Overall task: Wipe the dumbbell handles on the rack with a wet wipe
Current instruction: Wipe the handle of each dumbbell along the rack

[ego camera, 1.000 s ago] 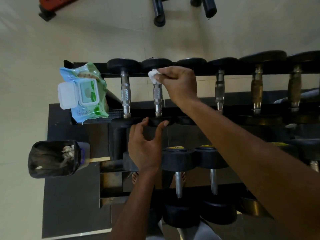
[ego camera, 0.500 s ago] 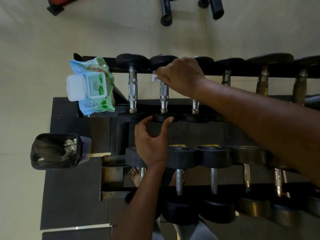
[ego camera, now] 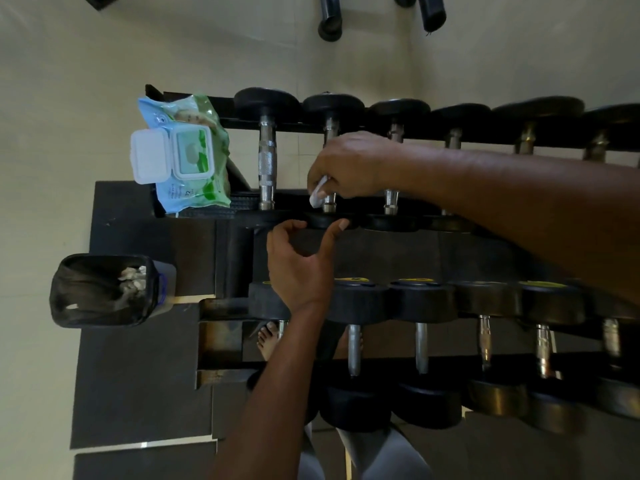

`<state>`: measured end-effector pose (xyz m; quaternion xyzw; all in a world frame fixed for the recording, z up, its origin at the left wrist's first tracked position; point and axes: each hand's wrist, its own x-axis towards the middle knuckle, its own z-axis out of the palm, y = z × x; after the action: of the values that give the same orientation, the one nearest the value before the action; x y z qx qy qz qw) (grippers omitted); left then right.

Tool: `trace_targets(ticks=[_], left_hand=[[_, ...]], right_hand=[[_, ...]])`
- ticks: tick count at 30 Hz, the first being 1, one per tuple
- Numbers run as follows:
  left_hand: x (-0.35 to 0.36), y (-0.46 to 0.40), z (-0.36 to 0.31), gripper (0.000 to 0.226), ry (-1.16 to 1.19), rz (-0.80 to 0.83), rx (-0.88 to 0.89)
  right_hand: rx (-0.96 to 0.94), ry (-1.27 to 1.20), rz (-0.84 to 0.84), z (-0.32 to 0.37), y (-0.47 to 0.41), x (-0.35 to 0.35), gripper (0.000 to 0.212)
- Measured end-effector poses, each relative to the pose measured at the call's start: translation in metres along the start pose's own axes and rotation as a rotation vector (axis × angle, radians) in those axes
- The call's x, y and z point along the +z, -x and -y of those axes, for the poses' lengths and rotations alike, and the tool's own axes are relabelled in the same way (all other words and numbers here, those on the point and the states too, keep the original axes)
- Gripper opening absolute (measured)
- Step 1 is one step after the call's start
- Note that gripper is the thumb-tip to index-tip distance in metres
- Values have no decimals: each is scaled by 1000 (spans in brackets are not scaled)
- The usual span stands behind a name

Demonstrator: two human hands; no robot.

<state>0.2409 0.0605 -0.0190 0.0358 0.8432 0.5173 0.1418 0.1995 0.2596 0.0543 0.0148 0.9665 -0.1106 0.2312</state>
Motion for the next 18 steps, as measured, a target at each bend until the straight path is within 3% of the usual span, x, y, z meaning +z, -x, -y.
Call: trace_targets(ticks=[11,15,18], left_hand=[[-4,-5,5,66,-16,60,14],[-8,-8,4,65,-49,91,29],[-11,-7,1,60,-93,87,35]], right_hand=[[80,-39,-15,18,13,16,20],[195,-299,-14,20,20,13,18],[366,-625,-130,11,41,20,20]])
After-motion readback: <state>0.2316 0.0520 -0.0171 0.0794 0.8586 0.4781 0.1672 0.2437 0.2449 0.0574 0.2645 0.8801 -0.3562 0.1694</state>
